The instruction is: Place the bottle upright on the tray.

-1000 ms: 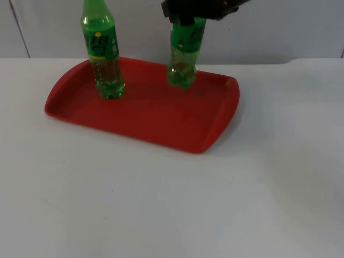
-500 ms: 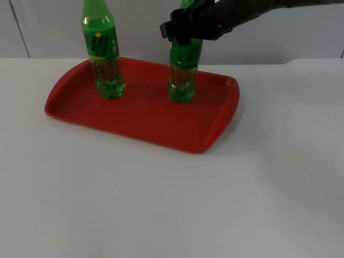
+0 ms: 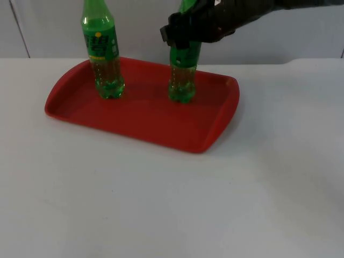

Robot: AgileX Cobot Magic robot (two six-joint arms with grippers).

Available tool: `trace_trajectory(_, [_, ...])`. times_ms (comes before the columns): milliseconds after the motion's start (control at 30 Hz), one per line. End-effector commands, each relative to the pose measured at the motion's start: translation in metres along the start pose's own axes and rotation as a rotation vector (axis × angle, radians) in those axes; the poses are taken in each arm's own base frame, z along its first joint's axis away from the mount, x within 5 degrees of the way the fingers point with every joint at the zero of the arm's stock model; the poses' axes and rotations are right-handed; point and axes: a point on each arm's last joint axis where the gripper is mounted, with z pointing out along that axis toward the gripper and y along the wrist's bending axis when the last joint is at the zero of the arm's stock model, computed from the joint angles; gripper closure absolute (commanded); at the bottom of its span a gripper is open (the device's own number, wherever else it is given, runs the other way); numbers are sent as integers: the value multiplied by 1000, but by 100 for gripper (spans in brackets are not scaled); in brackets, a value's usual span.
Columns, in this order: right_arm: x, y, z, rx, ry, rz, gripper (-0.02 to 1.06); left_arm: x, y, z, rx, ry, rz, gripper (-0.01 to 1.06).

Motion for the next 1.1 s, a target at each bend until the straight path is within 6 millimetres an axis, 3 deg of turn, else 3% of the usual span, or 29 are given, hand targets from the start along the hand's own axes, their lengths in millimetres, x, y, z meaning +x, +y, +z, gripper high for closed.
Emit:
trace_trajectory(0, [3,-1,1,1,20,-4,29,1,0,1,7,-7,-1,0])
trace_trajectory(600, [4,-1,1,0,35,-5,29,1,0,1,7,-7,-1,0])
trace_trajectory(700, [5,0,1,0,40,-5,16,1,0,1,7,-7,-1,0])
trace_trajectory(733, [5,0,1,0,40,-5,16,1,0,1,7,-7,-1,0])
trace_trajectory(800, [5,0,1,0,42,-5,1,1,0,1,7,-7,-1,0])
trace_trajectory(1067, [4,0,-8,-6,122,-5,-1,1,0,1,7,-7,-1,0])
